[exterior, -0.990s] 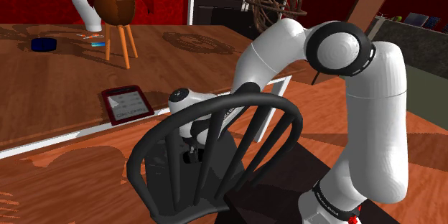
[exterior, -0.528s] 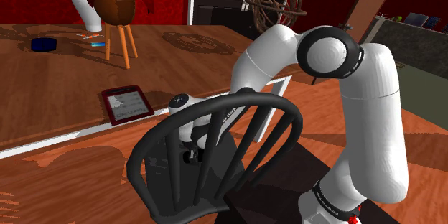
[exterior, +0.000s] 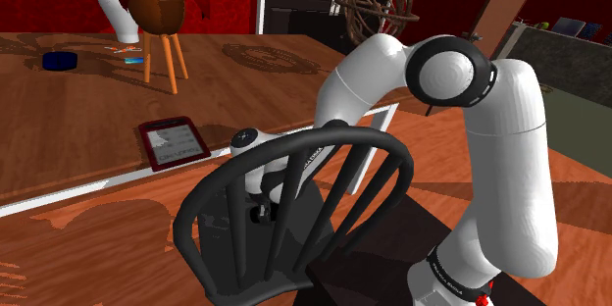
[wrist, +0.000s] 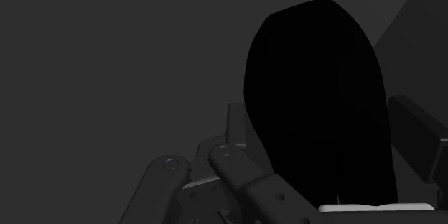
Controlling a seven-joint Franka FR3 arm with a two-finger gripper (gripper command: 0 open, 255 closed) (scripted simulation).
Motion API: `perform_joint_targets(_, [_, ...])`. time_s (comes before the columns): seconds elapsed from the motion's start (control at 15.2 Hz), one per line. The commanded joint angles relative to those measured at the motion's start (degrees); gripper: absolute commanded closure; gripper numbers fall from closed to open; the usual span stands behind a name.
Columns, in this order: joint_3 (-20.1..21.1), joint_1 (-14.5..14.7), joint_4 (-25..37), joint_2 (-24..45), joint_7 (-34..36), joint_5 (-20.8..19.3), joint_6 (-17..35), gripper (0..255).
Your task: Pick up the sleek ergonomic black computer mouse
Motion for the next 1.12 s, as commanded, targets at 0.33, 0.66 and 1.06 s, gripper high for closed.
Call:
perform_joint_targets(0.33, [1.5, -1.1, -1.2, -4.2, -1.8, 2.1, -2.7, 255])
perform_joint_targets(0.66, [2.7, -1.9, -1.9, -7.6, -3.4, 4.0, -5.2, 255])
perform_joint_targets(1.06, [3.6, -2.5, -2.2, -10.3, -4.7, 5.6, -7.3, 255])
